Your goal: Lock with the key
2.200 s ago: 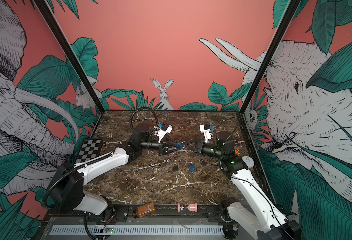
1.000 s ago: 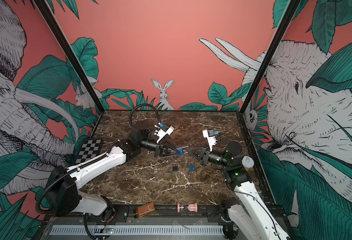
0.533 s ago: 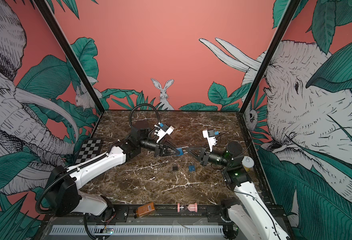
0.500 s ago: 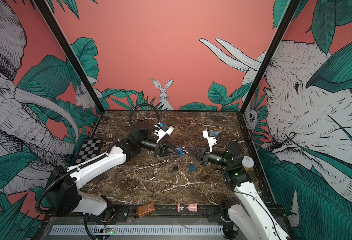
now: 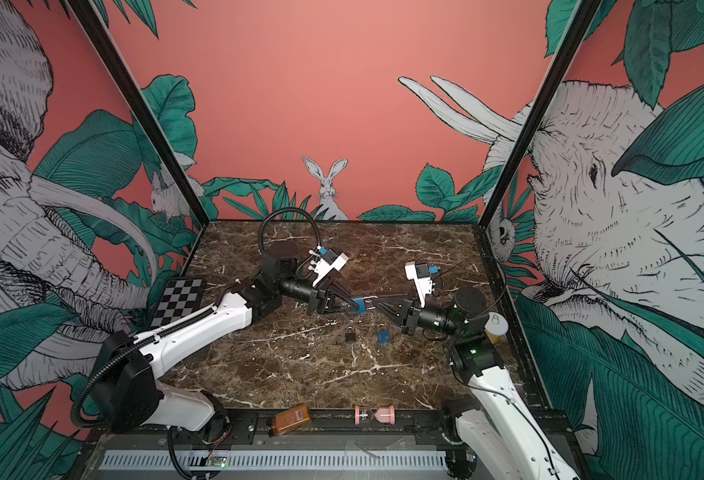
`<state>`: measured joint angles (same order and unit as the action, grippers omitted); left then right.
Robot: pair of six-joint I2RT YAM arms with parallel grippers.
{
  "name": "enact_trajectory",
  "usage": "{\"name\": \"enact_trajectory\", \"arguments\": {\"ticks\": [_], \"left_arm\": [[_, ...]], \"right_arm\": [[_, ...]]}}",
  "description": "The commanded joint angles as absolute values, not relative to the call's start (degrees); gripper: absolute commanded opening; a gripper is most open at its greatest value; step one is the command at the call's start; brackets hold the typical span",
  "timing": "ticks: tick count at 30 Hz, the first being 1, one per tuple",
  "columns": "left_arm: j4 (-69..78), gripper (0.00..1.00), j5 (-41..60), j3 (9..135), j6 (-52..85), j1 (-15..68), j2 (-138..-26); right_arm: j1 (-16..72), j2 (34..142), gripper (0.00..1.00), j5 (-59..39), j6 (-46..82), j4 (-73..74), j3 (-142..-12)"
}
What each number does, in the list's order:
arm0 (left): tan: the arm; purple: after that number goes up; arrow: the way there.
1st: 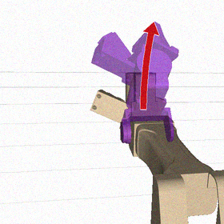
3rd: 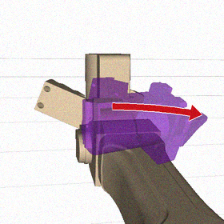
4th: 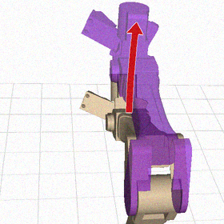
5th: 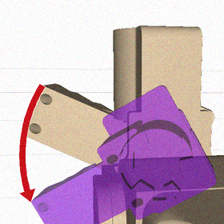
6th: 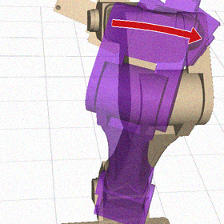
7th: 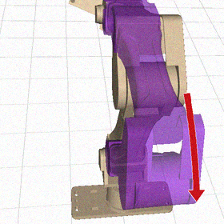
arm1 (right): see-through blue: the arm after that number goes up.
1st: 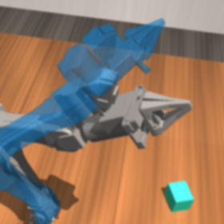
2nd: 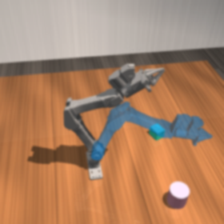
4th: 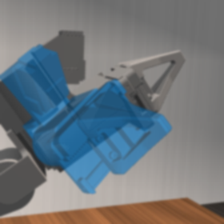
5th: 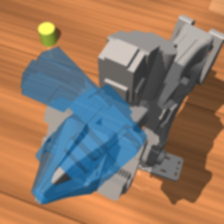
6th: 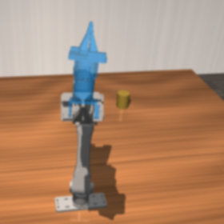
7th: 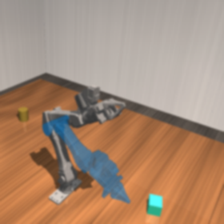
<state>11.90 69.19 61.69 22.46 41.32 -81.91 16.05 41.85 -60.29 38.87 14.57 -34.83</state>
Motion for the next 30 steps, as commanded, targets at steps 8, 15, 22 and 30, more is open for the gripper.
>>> {"name": "enact_trajectory", "arguments": {"ticks": [8,15,22,30], "left_arm": [[14.5,0.0,75.8,63.7,21.5,40.5,-80.4],[15.7,0.0,75.8,63.9,22.2,41.0,-80.9],[16.7,0.0,75.8,64.8,22.7,42.1,-82.4],[18.9,0.0,75.4,65.5,23.8,43.0,-83.9]], "right_arm": [[14.2,41.3,0.0,-56.7,37.0,13.6,-33.5],[14.3,42.1,0.0,-56.7,39.0,16.6,-32.6],[16.0,43.9,0.0,-55.9,41.8,20.9,-30.9],[23.1,46.2,0.0,-51.9,40.9,24.1,-29.2]]}}
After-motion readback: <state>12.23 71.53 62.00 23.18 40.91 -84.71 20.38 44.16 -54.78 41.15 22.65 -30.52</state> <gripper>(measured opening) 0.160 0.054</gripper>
